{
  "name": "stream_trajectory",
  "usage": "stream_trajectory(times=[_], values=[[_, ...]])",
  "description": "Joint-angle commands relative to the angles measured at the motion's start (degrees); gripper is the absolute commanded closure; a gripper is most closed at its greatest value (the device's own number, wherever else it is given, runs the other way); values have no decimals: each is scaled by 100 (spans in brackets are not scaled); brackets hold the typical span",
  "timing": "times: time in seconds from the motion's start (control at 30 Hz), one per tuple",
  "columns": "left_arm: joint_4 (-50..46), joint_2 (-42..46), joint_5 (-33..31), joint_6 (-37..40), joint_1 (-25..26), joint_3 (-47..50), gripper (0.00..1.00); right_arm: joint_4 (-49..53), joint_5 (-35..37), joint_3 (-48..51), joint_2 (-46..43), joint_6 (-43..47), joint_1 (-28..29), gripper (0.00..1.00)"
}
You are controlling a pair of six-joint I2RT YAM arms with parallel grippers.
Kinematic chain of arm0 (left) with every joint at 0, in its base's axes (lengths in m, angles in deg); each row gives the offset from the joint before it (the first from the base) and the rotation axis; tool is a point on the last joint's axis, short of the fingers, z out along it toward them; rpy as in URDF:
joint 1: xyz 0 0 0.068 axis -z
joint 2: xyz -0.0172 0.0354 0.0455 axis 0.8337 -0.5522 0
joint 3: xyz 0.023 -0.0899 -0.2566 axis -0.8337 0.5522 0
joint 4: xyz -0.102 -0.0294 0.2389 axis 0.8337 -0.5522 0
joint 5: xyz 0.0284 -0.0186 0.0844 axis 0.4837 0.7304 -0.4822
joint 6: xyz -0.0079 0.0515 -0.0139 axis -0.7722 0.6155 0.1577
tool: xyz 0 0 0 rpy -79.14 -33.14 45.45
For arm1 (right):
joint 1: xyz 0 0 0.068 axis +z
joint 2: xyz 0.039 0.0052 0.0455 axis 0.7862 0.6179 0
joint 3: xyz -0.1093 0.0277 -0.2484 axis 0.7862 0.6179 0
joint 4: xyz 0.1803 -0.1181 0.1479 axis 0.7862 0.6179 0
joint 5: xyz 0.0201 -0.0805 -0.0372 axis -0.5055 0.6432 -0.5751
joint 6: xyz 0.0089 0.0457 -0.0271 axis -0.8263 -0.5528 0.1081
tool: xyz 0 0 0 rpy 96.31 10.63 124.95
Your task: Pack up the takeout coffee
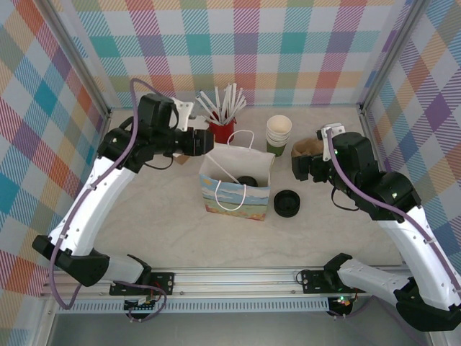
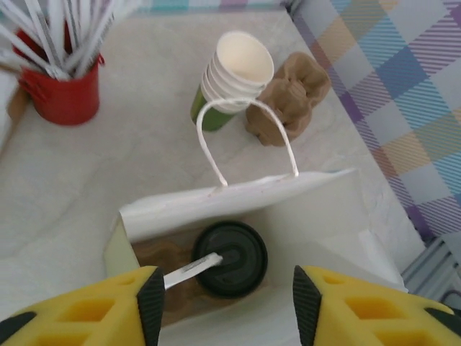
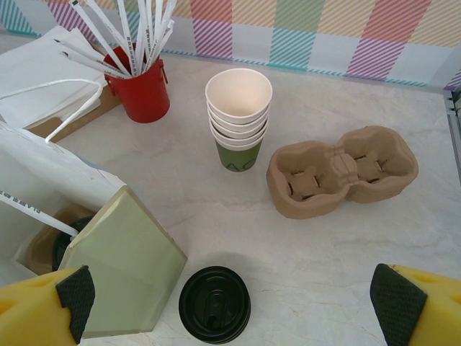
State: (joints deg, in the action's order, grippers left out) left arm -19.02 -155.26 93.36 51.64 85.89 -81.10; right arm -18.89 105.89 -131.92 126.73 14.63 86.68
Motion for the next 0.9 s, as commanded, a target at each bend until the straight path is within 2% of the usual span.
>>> stream_trajectory(times=[0.0,0.23,0.33,0.57,0.7,0.87], values=[[-198,171,-535,136,-3,-439,41,30,86,67,-8,68,-16,0],[-409,172,-650,-363,-366,-494,29,11,78,181,-12,79,-13,0],[-281,197,-460,-567,-517,-185,28,-4,86,229,-26,79,-13,0],[173,94,-127,-619,-516,473,28,-3,86,297,-35,62,-13,0],[352,14,-31,-693,-515,704,33,-10,95,320,-44,53,-13,0],[476,-207,-50,-652,-515,746,49,-32,82,346,-19,49,-13,0]])
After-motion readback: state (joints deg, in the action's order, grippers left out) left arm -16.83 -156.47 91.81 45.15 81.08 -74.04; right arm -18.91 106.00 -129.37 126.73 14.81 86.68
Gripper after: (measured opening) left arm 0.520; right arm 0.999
